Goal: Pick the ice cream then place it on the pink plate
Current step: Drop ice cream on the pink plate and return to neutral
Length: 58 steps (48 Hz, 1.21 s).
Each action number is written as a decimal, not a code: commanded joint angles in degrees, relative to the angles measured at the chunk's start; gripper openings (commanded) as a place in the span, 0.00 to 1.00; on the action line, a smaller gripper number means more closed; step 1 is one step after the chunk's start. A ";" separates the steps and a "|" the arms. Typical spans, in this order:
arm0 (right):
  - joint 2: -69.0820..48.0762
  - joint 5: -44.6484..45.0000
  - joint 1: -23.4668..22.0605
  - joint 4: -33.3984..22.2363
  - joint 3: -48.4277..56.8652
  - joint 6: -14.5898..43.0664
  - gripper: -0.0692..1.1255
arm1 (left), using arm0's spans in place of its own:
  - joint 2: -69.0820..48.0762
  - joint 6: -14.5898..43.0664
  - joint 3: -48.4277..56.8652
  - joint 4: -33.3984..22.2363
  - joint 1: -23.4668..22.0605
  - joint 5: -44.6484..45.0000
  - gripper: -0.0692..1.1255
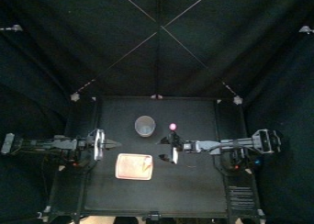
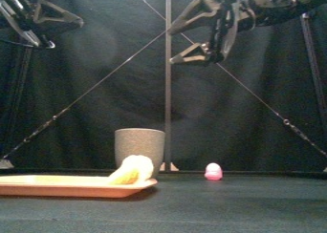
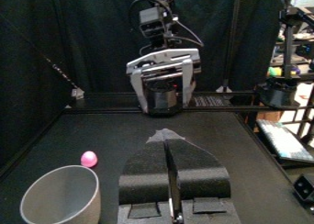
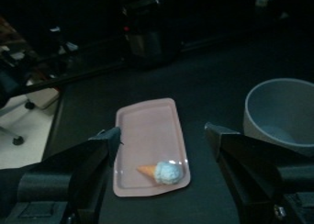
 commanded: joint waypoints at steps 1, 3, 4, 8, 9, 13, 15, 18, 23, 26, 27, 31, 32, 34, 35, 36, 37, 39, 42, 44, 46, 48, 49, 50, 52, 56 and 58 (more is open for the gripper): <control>-8.17 -1.05 -0.18 -2.11 2.72 0.00 0.93 | 0.09 0.09 -0.70 0.09 0.09 -0.26 0.03; -11.25 -1.23 -0.35 -2.99 4.31 0.00 0.93 | 0.09 0.00 -0.70 0.09 0.09 -0.26 0.03; -12.74 -1.32 -0.35 -3.34 5.19 0.00 0.93 | 0.09 0.09 -0.70 0.09 0.09 -0.26 0.03; -19.51 -2.11 -0.26 -4.13 9.05 0.00 0.93 | 0.09 0.00 -0.70 0.09 0.09 -0.26 0.03; -20.92 -2.20 -0.09 -4.39 9.93 0.09 0.93 | 0.09 0.09 -0.70 0.09 0.09 -0.26 0.03; -26.98 -2.46 0.18 -4.66 13.36 0.00 0.93 | 0.00 0.09 -0.70 0.09 0.18 -0.26 0.03; -29.27 -2.64 0.26 -4.57 14.77 0.09 0.93 | -0.09 0.09 -0.70 0.09 0.18 -0.26 0.03; -31.90 -2.99 0.44 -4.48 16.44 0.18 0.93 | -0.09 0.09 -0.70 0.09 0.35 -0.26 0.03; -34.19 -3.69 0.88 -4.66 18.72 0.18 0.93 | -0.09 0.09 -0.79 0.09 0.79 -0.26 0.03; -34.28 -4.13 0.97 -4.66 19.34 0.09 0.93 | -0.09 0.09 -0.79 0.09 0.88 -0.26 0.03; -34.19 -4.22 1.05 -4.75 19.51 0.09 0.93 | -0.09 0.09 -0.79 0.09 0.88 -0.26 0.03; -34.37 -4.39 1.05 -5.10 19.78 0.00 0.93 | -0.09 0.09 -0.88 0.09 0.97 -0.26 0.03; -34.54 -4.39 1.05 -5.27 19.69 0.00 0.93 | -0.09 0.09 -0.88 0.09 0.97 -0.26 0.03; -34.80 -4.39 1.14 -5.63 19.69 0.00 0.93 | -0.09 0.09 -0.88 0.09 0.97 -0.26 0.03; -34.89 -4.39 1.14 -5.89 19.69 0.09 0.93 | -0.18 0.09 -0.79 0.09 1.05 -0.26 0.03; -35.07 -4.39 1.23 -6.06 19.69 0.09 0.93 | -0.09 0.09 -0.79 0.09 1.05 -0.26 0.03; -35.16 -4.39 1.32 -6.24 19.78 0.18 0.93 | -0.09 0.09 -0.79 0.09 1.05 -0.26 0.03; -35.51 -4.39 1.49 -6.50 19.78 0.18 0.93 | -0.18 0.09 -0.70 0.09 1.05 -0.26 0.03; -35.86 -4.39 1.67 -6.68 19.95 0.18 0.93 | -0.09 0.09 -0.62 0.09 1.05 -0.26 0.03; -36.12 -4.39 1.67 -6.50 20.13 0.26 0.93 | -0.09 0.09 -0.62 0.09 1.05 -0.26 0.03; -36.30 -4.39 1.58 -6.42 20.39 0.26 0.93 | -0.09 0.09 -0.62 0.09 1.14 -0.26 0.03; -36.47 -4.39 1.58 -6.50 20.48 0.26 0.93 | -0.09 0.18 -0.53 0.09 1.23 -0.26 0.03; -36.56 -4.39 1.58 -6.50 20.57 0.26 0.93 | -0.09 0.18 -0.53 0.09 1.32 -0.26 0.03; -36.56 -4.39 1.49 -6.50 20.65 0.26 0.93 | -0.09 0.18 -0.53 0.09 1.41 -0.26 0.03; -36.65 -4.39 1.49 -6.59 21.01 0.26 0.93 | -0.09 0.18 -0.53 0.18 1.58 -0.26 0.03; -36.83 -4.39 1.58 -6.68 21.62 0.26 0.93 | -0.09 0.09 -0.53 0.18 1.76 -0.26 0.03; -36.91 -4.39 1.58 -6.68 21.88 0.26 0.93 | -0.09 0.09 -0.53 0.18 1.76 -0.26 0.03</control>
